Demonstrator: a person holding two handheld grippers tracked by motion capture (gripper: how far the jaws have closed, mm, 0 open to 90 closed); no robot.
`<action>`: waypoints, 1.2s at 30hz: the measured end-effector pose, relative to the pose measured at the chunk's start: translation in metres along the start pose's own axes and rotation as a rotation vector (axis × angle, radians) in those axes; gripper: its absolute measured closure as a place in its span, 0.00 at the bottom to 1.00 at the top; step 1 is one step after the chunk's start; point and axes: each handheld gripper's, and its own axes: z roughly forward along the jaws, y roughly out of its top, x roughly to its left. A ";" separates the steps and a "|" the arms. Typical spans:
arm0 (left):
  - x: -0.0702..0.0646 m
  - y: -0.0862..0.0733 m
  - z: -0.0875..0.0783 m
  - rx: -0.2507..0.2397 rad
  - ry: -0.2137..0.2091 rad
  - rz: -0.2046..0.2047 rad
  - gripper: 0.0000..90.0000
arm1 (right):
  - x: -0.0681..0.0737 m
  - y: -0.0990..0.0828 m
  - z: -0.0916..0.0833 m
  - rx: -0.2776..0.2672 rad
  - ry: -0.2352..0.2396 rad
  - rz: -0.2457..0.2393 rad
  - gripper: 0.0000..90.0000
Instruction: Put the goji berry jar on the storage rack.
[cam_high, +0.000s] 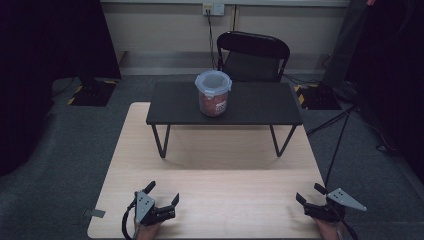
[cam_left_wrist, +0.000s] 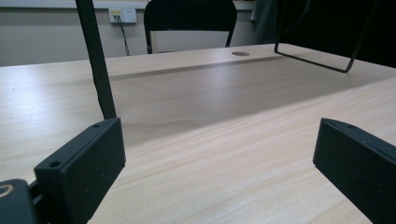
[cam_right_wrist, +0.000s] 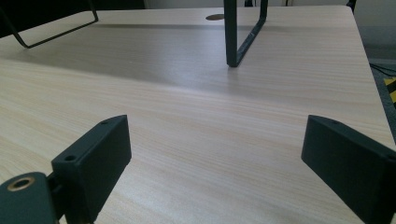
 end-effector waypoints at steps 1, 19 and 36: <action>0.000 0.000 0.000 0.000 -0.001 -0.004 0.02 | 0.000 0.000 0.000 0.000 0.000 0.000 0.08; 0.000 0.001 0.000 0.010 -0.003 0.005 0.02 | 0.000 0.000 0.000 0.001 0.000 0.001 0.08; -0.001 0.001 0.000 0.010 0.001 0.004 0.02 | 0.000 0.000 0.000 0.002 -0.001 0.002 0.08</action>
